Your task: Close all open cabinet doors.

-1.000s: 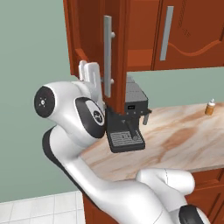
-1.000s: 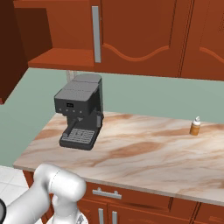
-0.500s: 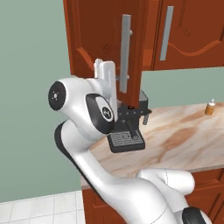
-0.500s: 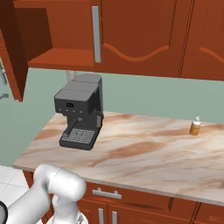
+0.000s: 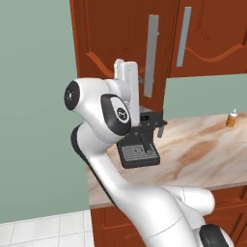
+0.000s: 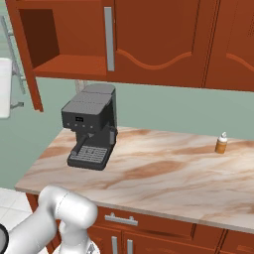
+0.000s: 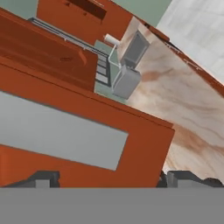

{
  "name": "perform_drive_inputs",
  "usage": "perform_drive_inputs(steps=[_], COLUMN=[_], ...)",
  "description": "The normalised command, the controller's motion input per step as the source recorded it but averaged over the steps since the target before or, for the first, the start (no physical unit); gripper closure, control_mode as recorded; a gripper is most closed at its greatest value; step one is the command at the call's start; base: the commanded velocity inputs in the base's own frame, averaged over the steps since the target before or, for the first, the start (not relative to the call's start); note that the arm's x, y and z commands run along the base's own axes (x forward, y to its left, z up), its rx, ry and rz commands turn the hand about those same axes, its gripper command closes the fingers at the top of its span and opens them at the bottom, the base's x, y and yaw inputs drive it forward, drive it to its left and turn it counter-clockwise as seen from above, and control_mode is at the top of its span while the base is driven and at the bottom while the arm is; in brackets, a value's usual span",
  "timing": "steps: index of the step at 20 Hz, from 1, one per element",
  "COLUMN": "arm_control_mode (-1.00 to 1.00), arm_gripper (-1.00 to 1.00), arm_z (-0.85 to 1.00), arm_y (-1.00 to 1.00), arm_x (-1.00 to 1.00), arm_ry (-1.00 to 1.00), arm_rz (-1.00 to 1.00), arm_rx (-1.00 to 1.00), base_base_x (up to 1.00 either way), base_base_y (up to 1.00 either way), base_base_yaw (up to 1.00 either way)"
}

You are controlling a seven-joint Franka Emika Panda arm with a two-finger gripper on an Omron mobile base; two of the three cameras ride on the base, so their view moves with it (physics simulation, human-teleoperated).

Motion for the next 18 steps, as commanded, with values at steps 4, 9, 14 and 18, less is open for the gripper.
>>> perform_drive_inputs(steps=[4,9,14,18], arm_control_mode=[-1.00,-1.00,-1.00,-1.00], arm_gripper=[-1.00,-1.00,-1.00,-1.00], arm_z=[0.14,0.06,0.01,0.03], arm_y=[-0.04,-0.10,-0.20,-0.31], arm_x=[0.41,0.49,0.51,0.46], arm_ry=[-0.01,0.00,0.00,0.00], arm_rz=[-0.10,-0.02,0.00,0.00], arm_rx=[0.00,0.00,0.00,0.00], base_base_x=[0.00,0.00,0.00,0.00], base_base_y=[0.00,0.00,0.00,0.00], base_base_yaw=[0.00,0.00,0.00,0.00])
